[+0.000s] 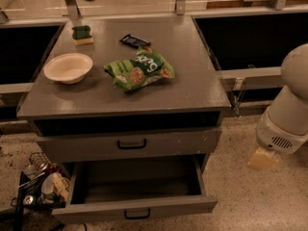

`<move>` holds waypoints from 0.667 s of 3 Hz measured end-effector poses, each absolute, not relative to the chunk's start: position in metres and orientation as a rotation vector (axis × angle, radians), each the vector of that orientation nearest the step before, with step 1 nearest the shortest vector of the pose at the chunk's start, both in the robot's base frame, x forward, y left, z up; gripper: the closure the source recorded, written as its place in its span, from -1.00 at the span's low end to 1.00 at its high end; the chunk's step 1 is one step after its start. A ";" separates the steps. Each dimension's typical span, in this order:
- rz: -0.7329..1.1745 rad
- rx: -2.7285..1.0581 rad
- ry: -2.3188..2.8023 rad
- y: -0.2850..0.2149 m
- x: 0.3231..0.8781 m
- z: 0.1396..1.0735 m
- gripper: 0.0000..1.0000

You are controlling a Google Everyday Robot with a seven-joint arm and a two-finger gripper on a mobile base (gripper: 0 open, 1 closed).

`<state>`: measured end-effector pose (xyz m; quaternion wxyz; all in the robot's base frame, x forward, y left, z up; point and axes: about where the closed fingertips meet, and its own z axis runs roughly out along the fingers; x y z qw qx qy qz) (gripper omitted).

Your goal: Close middle drawer

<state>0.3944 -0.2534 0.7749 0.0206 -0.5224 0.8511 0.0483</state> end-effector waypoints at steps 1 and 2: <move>0.167 -1.641 2.753 -0.267 0.388 0.733 1.00; 0.167 -1.641 2.753 -0.267 0.388 0.733 1.00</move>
Offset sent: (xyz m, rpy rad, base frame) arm -0.0060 -0.0125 -0.0377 -0.0453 0.0886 -0.0183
